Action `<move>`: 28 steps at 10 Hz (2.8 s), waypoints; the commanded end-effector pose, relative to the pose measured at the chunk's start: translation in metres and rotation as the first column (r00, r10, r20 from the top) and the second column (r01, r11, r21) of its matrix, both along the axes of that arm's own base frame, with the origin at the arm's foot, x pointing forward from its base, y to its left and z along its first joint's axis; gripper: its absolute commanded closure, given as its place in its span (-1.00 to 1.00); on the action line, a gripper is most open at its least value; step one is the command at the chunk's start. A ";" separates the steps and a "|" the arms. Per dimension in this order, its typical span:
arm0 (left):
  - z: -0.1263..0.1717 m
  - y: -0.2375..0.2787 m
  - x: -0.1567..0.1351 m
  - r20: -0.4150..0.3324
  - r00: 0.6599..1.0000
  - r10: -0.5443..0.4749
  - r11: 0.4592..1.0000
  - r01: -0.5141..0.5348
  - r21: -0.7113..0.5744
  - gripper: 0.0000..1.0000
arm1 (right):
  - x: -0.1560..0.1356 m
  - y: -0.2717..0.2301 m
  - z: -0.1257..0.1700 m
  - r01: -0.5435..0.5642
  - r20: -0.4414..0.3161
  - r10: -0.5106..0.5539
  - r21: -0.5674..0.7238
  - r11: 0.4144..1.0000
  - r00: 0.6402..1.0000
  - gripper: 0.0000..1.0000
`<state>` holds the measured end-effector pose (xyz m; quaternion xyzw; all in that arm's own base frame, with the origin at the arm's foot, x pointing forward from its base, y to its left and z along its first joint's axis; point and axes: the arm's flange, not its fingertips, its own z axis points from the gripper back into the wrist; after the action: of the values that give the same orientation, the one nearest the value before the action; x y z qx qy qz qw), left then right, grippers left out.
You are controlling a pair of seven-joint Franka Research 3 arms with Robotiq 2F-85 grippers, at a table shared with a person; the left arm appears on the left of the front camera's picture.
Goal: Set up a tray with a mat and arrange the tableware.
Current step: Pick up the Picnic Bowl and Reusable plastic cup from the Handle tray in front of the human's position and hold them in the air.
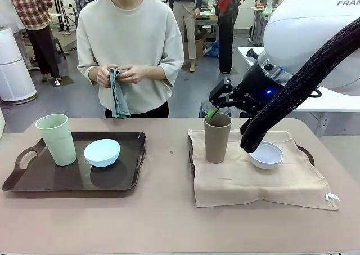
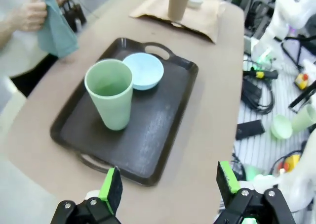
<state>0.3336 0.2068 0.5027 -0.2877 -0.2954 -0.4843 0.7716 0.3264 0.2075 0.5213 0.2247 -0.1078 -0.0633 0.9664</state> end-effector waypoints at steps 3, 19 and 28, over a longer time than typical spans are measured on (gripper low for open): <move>0.005 0.022 0.045 0.318 0.880 -0.353 0.931 0.363 0.029 -1.00 | 0.005 0.068 -0.005 -0.138 -0.068 0.133 -0.073 0.988 0.989 -1.00; -0.041 0.026 0.075 0.357 0.885 -0.300 0.954 0.285 0.096 -1.00 | 0.069 0.266 -0.050 -0.238 -0.004 0.249 -0.307 0.922 0.968 -1.00; -0.069 -0.002 0.092 0.340 0.913 -0.225 0.973 0.190 0.133 -1.00 | 0.086 0.334 -0.095 -0.370 -0.041 0.380 -0.348 0.861 0.924 -1.00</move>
<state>0.4229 0.2158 0.4405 -0.2044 -0.3652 -0.6369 0.6475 0.3912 0.5179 0.4303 0.0730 -0.0880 0.1366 0.9840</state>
